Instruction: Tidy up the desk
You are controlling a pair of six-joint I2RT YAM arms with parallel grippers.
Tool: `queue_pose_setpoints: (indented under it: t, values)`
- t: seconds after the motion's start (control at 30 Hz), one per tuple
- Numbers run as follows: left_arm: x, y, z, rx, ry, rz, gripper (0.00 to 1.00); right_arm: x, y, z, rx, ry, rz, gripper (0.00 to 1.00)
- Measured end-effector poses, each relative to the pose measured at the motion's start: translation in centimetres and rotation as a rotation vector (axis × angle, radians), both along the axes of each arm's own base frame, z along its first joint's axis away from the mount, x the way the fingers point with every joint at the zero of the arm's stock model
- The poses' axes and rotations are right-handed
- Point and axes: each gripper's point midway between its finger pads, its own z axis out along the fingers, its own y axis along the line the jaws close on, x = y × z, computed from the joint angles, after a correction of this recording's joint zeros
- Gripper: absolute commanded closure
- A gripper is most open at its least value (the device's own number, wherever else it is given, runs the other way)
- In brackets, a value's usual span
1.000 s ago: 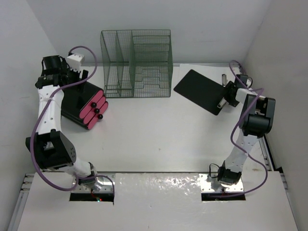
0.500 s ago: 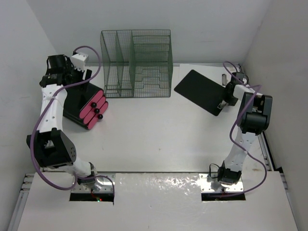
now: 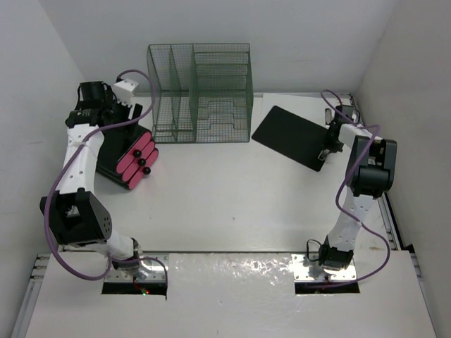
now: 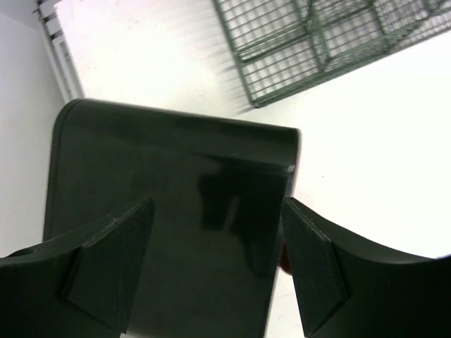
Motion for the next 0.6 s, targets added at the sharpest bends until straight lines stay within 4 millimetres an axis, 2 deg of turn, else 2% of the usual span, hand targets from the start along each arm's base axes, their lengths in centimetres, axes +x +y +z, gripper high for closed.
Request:
queue_pose_setpoints:
  t: [0.13,0.23,0.43,0.6]
  values:
    - [-0.3,-2.2,0.1,0.001,0.002,-0.052,0.29,-1.5,0.9,0.1,0.032,0.012,0.025,1.0]
    - [-0.3,-5.3,0.1,0.017,0.005,-0.123,0.29,-2.7,1.7,0.3,0.061,0.034,0.049,1.0]
    - [-1.7,-15.2,-0.1,0.082,0.003,-0.344,0.29,-3.7,2.4,1.9,0.074,0.038,0.091,1.0]
    - [-4.6,-25.1,-1.4,0.173,0.004,-0.559,0.29,-4.4,2.9,2.6,0.086,0.031,0.111,1.0]
